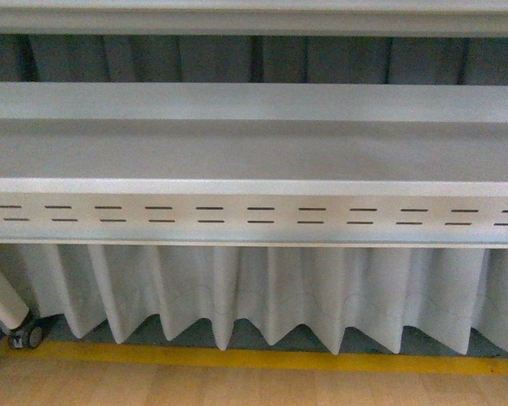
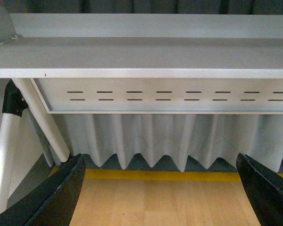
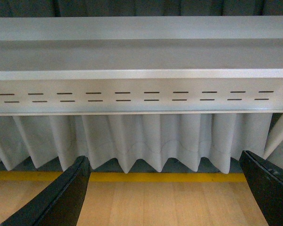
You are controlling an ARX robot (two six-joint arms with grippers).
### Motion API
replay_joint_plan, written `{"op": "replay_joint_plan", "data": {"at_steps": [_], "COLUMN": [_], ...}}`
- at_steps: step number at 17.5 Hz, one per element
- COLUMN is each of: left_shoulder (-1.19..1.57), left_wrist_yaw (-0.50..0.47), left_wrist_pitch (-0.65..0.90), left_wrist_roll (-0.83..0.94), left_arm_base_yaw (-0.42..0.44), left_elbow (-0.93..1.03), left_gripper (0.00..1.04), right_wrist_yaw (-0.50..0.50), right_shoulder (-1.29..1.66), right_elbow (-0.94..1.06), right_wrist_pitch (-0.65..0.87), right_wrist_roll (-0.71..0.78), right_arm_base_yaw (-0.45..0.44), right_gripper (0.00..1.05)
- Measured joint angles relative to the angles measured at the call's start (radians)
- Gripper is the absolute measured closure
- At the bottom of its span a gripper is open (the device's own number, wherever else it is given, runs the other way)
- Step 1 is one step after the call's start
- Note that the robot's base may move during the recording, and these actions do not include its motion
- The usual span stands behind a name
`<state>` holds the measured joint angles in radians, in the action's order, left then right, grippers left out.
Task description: Wind up and store yellow beetle toy
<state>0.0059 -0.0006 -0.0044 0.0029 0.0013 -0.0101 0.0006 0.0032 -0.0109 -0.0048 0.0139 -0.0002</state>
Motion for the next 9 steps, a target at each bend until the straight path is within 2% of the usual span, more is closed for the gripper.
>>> {"op": "replay_joint_plan", "data": {"at_steps": [9], "left_shoulder": [0.000], "left_wrist_yaw": [0.000], "left_wrist_pitch": [0.000], "left_wrist_roll": [0.000], "left_arm_base_yaw": [0.000], "left_elbow": [0.000], "left_gripper": [0.07], "right_wrist_yaw": [0.000], "right_shoulder": [0.000], "right_elbow": [0.000], "right_wrist_pitch": [0.000], "right_wrist_roll": [0.000], "right_arm_base_yaw": [0.000], "right_gripper": [0.07]}}
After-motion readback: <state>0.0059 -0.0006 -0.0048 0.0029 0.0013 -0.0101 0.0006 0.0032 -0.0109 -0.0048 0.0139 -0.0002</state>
